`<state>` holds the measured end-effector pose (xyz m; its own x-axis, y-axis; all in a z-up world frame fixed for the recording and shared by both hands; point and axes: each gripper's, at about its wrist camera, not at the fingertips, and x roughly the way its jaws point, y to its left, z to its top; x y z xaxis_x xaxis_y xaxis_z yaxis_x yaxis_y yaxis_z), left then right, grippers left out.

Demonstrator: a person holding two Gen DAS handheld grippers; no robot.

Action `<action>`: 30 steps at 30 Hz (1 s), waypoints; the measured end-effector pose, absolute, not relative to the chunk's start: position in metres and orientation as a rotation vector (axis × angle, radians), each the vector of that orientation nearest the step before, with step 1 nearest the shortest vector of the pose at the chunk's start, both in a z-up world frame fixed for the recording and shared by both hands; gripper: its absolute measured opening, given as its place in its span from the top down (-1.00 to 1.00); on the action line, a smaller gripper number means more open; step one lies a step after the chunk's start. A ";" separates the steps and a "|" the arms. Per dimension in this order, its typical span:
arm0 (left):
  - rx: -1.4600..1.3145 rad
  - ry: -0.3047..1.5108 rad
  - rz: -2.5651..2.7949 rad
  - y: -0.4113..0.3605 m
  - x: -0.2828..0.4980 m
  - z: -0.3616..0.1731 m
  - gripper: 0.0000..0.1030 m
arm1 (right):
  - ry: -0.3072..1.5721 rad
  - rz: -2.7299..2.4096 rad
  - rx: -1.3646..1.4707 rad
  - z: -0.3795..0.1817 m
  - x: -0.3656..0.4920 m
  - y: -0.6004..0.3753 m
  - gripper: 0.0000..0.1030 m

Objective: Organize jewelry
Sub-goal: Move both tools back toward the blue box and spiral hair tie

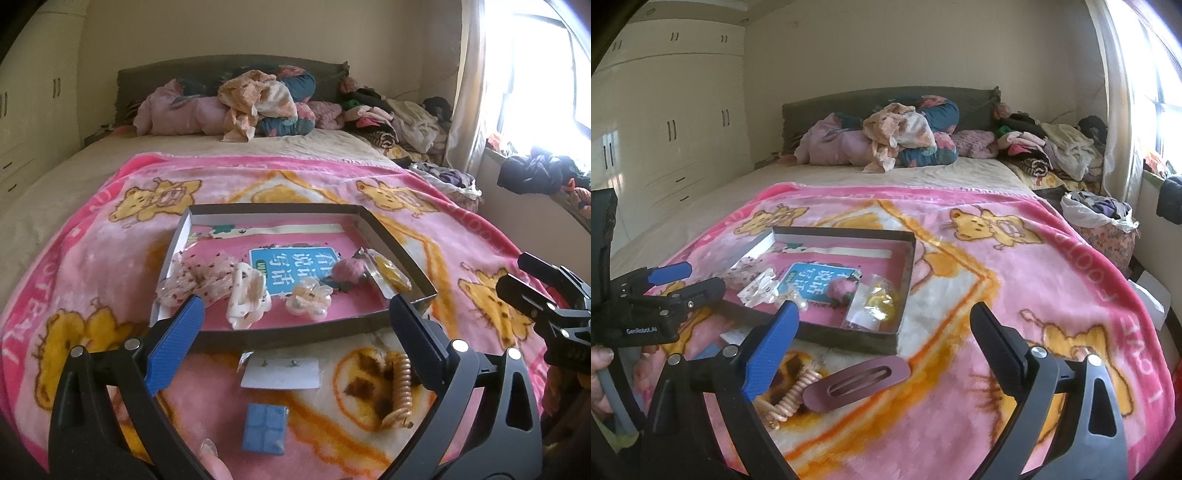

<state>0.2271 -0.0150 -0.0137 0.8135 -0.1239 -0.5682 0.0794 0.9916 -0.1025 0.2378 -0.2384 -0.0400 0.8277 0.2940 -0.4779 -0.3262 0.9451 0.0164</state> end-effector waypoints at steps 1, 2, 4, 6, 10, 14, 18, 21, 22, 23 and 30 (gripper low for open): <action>-0.076 0.610 -0.106 -0.014 0.226 -0.014 -0.77 | 0.496 0.333 -0.070 -0.040 0.237 -0.237 -0.77; -0.078 0.608 -0.103 -0.012 0.225 -0.014 -0.77 | 0.496 0.336 -0.073 -0.040 0.234 -0.235 -0.77; -0.082 0.605 -0.097 -0.008 0.221 -0.014 -0.77 | 0.494 0.341 -0.077 -0.040 0.230 -0.232 -0.77; -0.087 0.600 -0.091 -0.004 0.217 -0.014 -0.77 | 0.493 0.346 -0.080 -0.041 0.228 -0.229 -0.77; -0.091 0.589 -0.079 0.003 0.209 -0.014 -0.77 | 0.486 0.355 -0.084 -0.042 0.220 -0.222 -0.77; -0.094 0.581 -0.073 0.009 0.202 -0.016 -0.77 | 0.483 0.366 -0.089 -0.044 0.213 -0.216 -0.77; -0.101 0.579 -0.072 0.016 0.197 -0.018 -0.77 | 0.485 0.376 -0.094 -0.047 0.208 -0.210 -0.77; -0.101 0.572 -0.072 0.018 0.192 -0.020 -0.77 | 0.487 0.382 -0.093 -0.051 0.204 -0.206 -0.77; -0.099 0.570 -0.072 0.019 0.191 -0.020 -0.77 | 0.488 0.383 -0.093 -0.052 0.203 -0.205 -0.77; -0.098 0.568 -0.071 0.019 0.189 -0.021 -0.77 | 0.490 0.384 -0.093 -0.053 0.202 -0.203 -0.77; -0.075 0.573 -0.068 0.017 0.181 -0.029 -0.77 | 0.506 0.399 -0.089 -0.063 0.197 -0.194 -0.77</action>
<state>0.1811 0.0174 -0.0289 0.8381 -0.0851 -0.5388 0.0434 0.9950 -0.0896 0.1973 -0.1935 -0.0630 0.7995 0.3497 -0.4884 -0.3933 0.9193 0.0146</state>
